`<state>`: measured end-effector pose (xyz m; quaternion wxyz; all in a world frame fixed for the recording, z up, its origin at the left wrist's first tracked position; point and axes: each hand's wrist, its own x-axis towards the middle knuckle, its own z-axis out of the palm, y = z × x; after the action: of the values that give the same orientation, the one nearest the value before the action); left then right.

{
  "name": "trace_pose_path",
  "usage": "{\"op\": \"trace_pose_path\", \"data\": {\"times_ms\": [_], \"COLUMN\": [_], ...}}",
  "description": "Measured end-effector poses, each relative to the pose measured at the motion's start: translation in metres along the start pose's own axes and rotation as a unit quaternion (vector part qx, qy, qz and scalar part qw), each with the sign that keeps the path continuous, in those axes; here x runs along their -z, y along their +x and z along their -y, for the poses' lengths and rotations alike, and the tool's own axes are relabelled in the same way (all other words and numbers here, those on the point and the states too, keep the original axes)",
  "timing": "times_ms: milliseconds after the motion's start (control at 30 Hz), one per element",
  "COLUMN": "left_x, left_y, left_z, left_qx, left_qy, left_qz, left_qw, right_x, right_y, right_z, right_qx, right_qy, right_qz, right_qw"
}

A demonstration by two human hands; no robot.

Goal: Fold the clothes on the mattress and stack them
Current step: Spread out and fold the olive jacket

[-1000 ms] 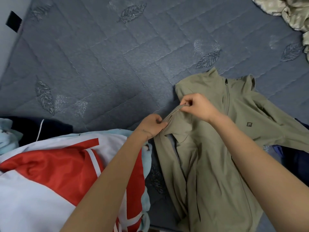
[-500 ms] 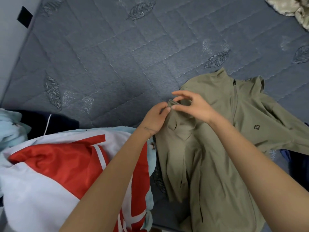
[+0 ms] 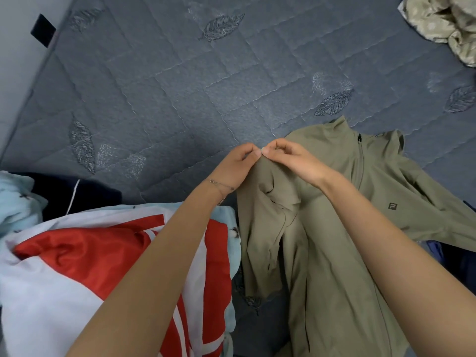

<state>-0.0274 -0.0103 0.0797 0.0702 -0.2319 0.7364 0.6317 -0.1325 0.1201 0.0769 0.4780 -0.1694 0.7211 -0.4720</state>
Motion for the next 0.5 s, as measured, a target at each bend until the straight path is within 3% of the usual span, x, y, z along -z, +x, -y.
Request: {"op": "trace_pose_path", "data": {"times_ms": [67, 167, 300, 400, 500], "left_x": [0.0, 0.002, 0.009, 0.02, 0.039], "left_y": [-0.002, -0.008, -0.012, -0.008, -0.007], "left_z": [0.004, 0.017, 0.034, 0.037, 0.024], "left_qx": [0.04, 0.12, 0.149, 0.133, 0.066], "left_qy": [0.0, -0.025, 0.103, 0.101, -0.023], "left_qz": [0.016, 0.098, 0.185, 0.142, 0.065], "left_qw": [0.999, 0.988, 0.966, 0.976, 0.995], "right_x": [0.004, 0.008, 0.01, 0.014, 0.014], "right_y": [0.0, 0.002, 0.004, 0.006, 0.007], "right_z": [-0.001, -0.004, -0.013, -0.022, -0.025], "right_qx": [0.002, 0.034, 0.054, 0.06, 0.068], "right_qy": [-0.027, -0.002, 0.055, 0.016, -0.022], "right_qz": [-0.01, -0.08, -0.175, -0.224, -0.205], "right_qw": [1.0, 0.996, 0.982, 0.973, 0.976]}}
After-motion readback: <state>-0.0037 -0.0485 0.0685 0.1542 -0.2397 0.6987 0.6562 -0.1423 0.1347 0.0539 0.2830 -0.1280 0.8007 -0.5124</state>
